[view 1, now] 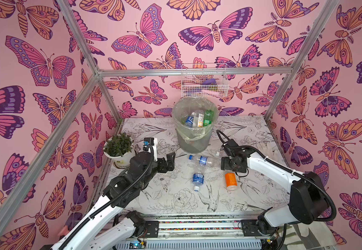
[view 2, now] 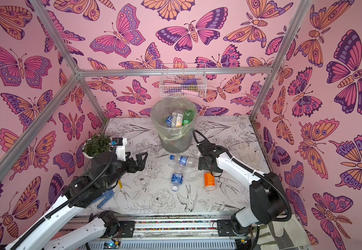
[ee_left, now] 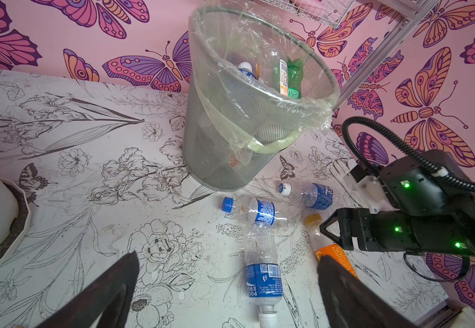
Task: Throw the plastic bottles in the bin
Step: Move the plastic bottle to the middle-right of the table, then pick up the plastic bottle from the middle-right of the table.
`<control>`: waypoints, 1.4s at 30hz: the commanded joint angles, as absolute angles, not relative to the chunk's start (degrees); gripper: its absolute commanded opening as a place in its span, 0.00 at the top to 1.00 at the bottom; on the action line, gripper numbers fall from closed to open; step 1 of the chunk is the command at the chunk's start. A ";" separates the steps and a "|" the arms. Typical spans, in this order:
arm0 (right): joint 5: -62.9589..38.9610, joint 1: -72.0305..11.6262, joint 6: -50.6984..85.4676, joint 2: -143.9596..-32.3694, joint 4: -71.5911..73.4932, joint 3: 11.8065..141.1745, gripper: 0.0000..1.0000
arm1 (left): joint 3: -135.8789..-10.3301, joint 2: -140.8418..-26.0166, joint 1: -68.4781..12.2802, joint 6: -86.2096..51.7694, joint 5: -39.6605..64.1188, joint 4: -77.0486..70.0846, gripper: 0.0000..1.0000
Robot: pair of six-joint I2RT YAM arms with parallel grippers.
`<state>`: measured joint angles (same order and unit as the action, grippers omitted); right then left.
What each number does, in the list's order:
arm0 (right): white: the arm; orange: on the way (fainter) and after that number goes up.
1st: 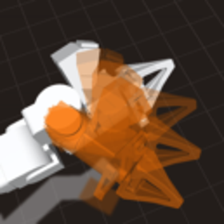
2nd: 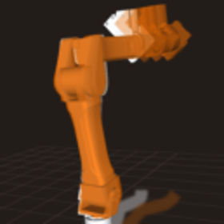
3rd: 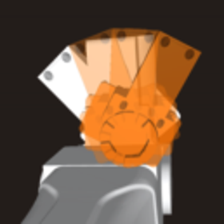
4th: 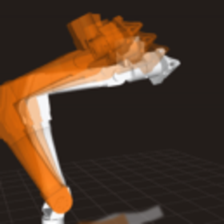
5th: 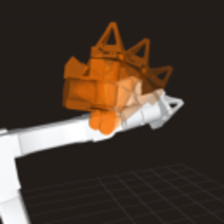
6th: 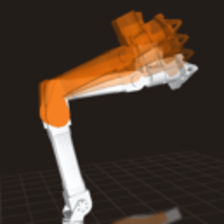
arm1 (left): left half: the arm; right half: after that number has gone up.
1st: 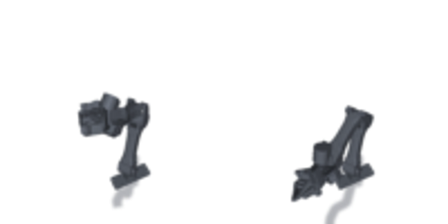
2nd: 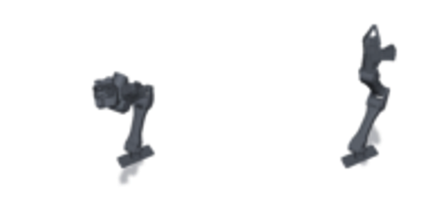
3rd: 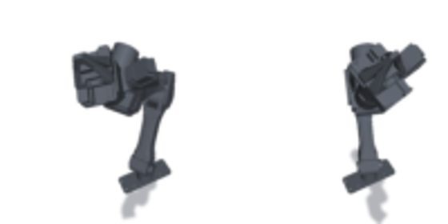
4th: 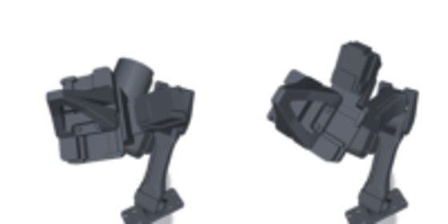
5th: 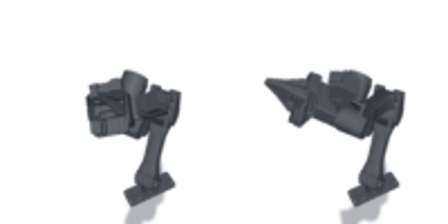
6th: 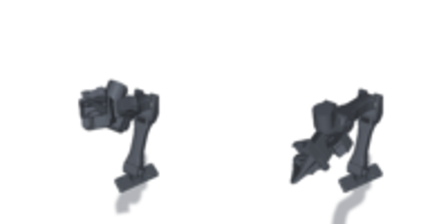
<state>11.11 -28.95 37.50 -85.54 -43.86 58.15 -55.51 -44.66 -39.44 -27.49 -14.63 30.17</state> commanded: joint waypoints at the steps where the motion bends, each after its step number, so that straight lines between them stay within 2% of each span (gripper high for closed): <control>1: 8.68 -28.39 35.43 -84.32 -43.17 55.55 0.13 | -54.40 -43.79 -39.64 -27.42 -15.29 31.64 0.00; 8: 5.92 -28.40 35.22 -83.82 -38.97 49.61 0.14 | -53.72 -43.44 -39.64 -28.20 -15.23 31.90 0.00; 20: 4.96 -28.44 34.54 -86.04 -37.08 48.50 0.24 | -53.27 -43.38 -39.68 -28.71 -15.14 32.08 0.00; 24: 4.85 -28.39 34.33 -86.04 -37.36 48.17 0.47 | -53.11 -43.48 -39.68 -28.83 -15.29 32.08 0.00; 28: 5.36 -28.39 34.36 -85.82 -37.75 47.67 0.78 | -53.15 -43.41 -39.64 -28.48 -15.38 32.17 0.00; 31: 5.05 -28.45 34.37 -85.15 -38.31 47.63 0.93 | -53.17 -43.18 -39.64 -28.37 -15.55 32.26 0.00; 39: 5.18 -28.48 34.10 -80.83 -41.10 49.28 1.00 | -53.35 -43.32 -39.67 -28.37 -15.60 32.19 0.00; 42: 5.10 -28.56 33.78 -78.09 -42.08 50.30 1.00 | -53.48 -43.33 -39.71 -28.23 -15.70 32.25 0.00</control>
